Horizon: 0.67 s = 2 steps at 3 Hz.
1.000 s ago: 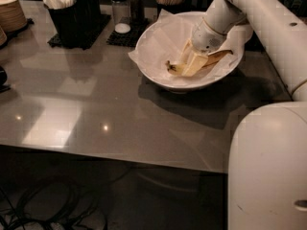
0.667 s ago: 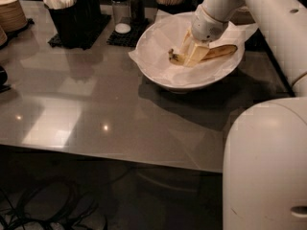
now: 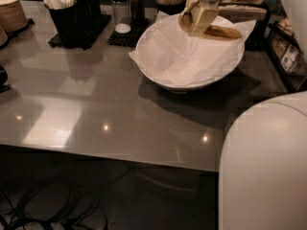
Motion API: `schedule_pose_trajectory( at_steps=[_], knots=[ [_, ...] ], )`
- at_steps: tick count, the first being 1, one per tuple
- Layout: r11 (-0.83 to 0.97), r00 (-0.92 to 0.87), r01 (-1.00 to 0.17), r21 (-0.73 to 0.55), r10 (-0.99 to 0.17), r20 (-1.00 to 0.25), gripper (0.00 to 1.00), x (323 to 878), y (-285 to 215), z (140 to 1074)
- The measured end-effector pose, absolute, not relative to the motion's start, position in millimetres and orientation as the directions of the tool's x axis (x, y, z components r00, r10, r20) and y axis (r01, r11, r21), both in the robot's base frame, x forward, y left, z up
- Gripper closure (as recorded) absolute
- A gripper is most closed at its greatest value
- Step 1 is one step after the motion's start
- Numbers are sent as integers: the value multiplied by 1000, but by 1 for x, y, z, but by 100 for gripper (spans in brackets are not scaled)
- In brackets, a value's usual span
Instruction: Pick banana from white bowl
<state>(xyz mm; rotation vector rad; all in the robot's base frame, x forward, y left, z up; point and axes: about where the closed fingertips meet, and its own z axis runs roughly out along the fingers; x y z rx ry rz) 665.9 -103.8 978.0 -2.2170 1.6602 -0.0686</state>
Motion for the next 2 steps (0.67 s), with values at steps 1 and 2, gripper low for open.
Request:
schedule_pose_trajectory(
  at_steps=[1, 2],
  knots=[
    [-195, 322, -905, -378, -895, -308, 100, 646, -95, 1005],
    [-126, 355, -896, -425, -777, -519, 100, 612, -84, 1013]
  ],
)
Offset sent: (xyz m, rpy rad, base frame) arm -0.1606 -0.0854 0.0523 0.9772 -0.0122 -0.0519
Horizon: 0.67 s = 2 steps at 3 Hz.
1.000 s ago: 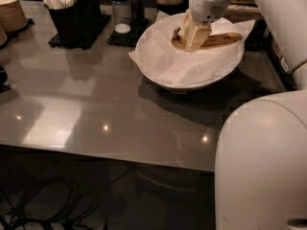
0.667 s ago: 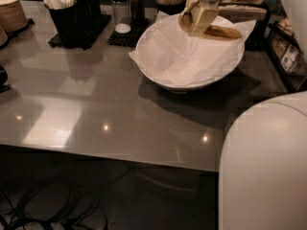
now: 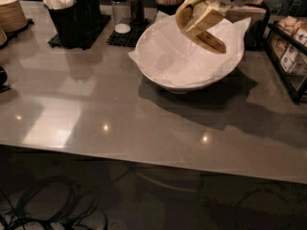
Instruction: Pick banana from white bowl
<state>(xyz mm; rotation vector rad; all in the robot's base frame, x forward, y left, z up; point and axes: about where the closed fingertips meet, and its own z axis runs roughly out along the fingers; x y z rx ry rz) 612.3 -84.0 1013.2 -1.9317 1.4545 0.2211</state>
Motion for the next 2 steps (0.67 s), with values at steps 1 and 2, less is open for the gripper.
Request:
schedule_pose_trajectory(
  at_steps=[1, 2],
  knots=[
    [-55, 350, -910, -411, -634, -690, 100, 585, -88, 1002],
    [20, 305, -930, -367, -516, -801, 100, 561, -122, 1003]
  ],
)
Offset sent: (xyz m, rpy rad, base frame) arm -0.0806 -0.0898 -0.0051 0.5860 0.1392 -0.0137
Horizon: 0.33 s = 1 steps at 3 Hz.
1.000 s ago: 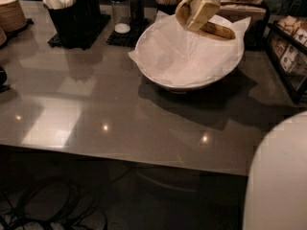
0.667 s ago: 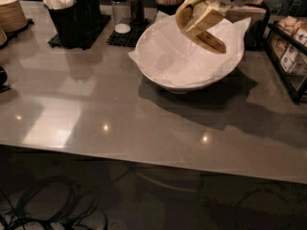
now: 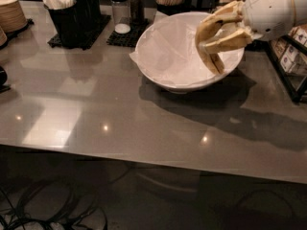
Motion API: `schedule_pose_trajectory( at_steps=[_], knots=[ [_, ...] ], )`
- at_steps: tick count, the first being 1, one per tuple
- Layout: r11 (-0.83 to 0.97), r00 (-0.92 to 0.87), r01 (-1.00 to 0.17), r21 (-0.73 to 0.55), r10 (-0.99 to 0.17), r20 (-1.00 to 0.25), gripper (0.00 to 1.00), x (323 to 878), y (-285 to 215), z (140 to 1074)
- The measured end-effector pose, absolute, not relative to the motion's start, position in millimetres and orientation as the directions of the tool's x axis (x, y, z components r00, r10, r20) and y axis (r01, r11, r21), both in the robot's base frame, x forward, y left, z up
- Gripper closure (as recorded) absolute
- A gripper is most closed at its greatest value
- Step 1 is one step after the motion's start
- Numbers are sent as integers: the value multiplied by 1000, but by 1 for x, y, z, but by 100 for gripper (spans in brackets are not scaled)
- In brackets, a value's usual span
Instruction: Pick banana from white bowl
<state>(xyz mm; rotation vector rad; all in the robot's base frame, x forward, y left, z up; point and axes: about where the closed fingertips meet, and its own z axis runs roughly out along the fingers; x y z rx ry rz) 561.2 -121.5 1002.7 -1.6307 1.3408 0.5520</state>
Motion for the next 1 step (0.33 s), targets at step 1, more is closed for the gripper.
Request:
schedule_pose_trajectory(
  at_steps=[1],
  knots=[
    [43, 296, -930, -364, -496, -816, 100, 556, -130, 1009]
  ],
)
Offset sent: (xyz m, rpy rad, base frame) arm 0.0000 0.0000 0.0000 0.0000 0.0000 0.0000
